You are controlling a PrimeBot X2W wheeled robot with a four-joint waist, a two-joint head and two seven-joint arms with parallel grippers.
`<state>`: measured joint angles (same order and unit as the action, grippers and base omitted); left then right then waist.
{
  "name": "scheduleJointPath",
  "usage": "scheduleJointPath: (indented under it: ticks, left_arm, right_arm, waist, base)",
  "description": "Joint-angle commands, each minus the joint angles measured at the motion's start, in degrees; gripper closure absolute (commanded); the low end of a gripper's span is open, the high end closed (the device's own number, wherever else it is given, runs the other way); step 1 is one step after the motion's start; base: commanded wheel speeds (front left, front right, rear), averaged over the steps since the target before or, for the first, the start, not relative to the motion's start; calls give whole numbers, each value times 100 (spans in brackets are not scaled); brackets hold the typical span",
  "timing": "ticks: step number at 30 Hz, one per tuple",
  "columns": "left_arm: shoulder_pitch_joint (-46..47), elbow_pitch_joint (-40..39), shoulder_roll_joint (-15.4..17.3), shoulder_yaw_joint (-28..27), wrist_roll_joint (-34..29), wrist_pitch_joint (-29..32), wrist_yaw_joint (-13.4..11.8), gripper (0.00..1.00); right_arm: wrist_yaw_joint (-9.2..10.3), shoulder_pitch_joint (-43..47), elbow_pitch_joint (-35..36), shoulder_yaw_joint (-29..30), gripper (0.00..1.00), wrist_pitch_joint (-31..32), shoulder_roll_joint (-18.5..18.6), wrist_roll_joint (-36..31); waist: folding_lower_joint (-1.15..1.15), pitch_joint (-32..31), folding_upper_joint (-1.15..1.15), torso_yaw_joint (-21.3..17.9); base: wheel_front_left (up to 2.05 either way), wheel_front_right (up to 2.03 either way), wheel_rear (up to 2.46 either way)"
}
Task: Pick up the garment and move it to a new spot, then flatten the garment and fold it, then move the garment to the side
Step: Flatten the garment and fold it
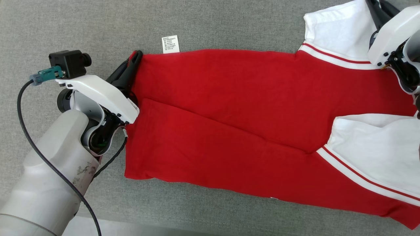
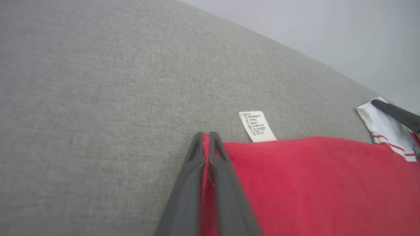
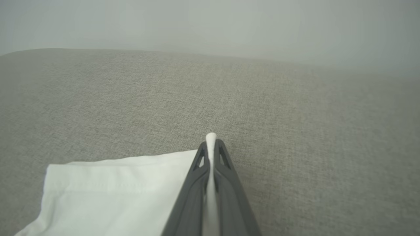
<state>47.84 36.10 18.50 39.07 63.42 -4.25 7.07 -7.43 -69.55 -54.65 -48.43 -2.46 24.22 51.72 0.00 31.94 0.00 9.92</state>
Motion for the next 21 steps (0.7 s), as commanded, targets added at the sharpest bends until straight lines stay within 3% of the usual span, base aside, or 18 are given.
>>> scheduleJointPath:
  ticks: [1,21]
  left_arm:
    - [166,-99,273,-149,57,-139,41,100]
    - [206,-133,520,-70,-46,-901,42,100]
  right_arm:
    - [-6,101,167,-16,100,-151,85,146]
    - [-6,308,1128,-281,100,-920,580,638]
  waist:
    - [0,-16,0,-15]
    - [0,-287,0,-168]
  base:
    - [0,0,0]
    - [0,0,0]
